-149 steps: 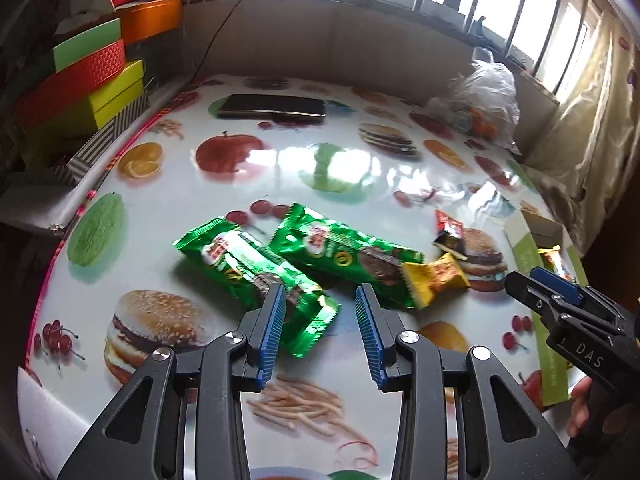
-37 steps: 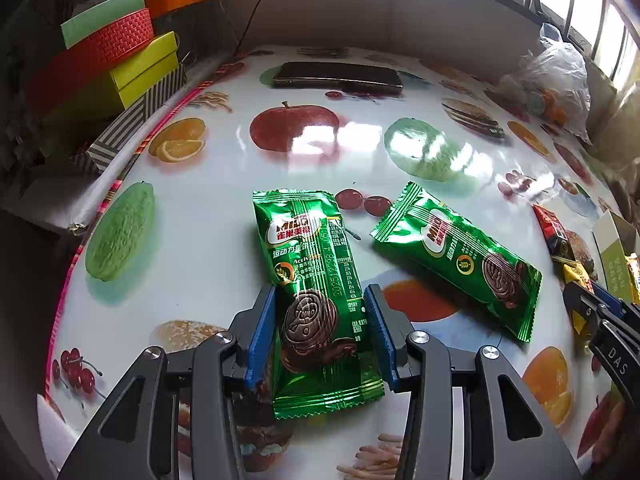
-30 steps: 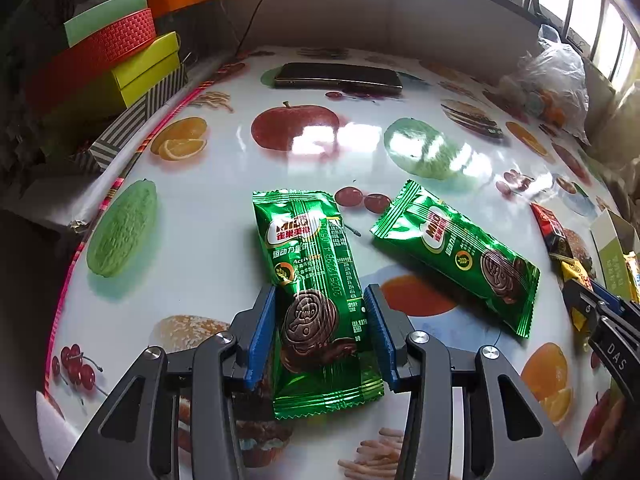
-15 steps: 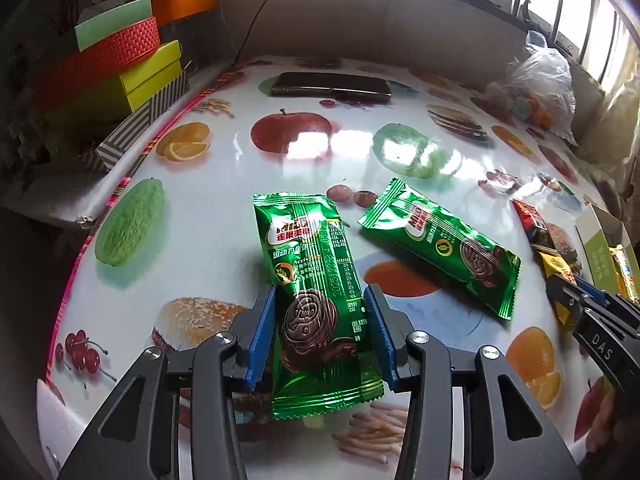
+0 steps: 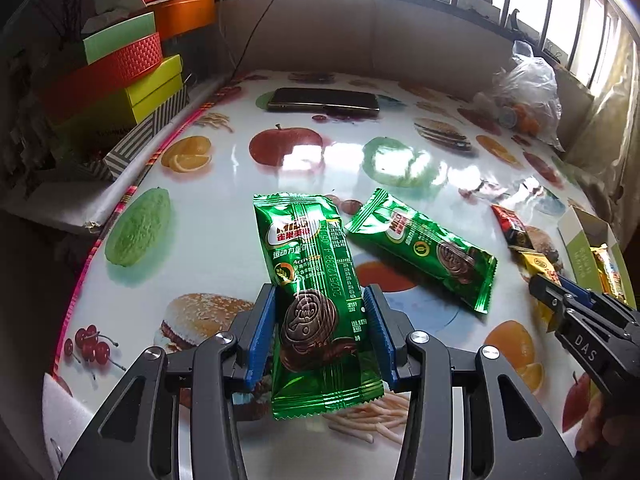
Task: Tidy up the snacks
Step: 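Grasp the yellow peanut candy with the right gripper while the left grasps the green Milo pack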
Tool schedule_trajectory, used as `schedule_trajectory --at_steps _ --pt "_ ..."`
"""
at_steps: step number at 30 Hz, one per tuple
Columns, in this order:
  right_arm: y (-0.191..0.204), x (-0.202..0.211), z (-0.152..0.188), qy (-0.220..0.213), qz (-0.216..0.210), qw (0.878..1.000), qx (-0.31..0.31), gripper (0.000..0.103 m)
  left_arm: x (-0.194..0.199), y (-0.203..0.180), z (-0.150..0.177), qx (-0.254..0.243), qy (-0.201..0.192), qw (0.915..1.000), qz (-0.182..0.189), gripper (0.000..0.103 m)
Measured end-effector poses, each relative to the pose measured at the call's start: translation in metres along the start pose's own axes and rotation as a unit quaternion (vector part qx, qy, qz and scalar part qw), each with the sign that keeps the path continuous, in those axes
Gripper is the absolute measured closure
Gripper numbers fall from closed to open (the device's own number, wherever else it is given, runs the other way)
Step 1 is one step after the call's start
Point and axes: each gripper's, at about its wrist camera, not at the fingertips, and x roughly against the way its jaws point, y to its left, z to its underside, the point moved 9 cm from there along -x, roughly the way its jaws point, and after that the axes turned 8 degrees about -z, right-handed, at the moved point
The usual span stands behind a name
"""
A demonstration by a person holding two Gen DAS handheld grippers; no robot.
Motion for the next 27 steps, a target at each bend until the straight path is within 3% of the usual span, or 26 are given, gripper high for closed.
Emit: schedule_trajectory --at_steps 27 --pt "0.006 0.043 -0.001 -0.029 -0.025 0.999 0.001 0.081 0.048 -0.039 -0.009 -0.034 -0.035 0.9973 0.054 0.058"
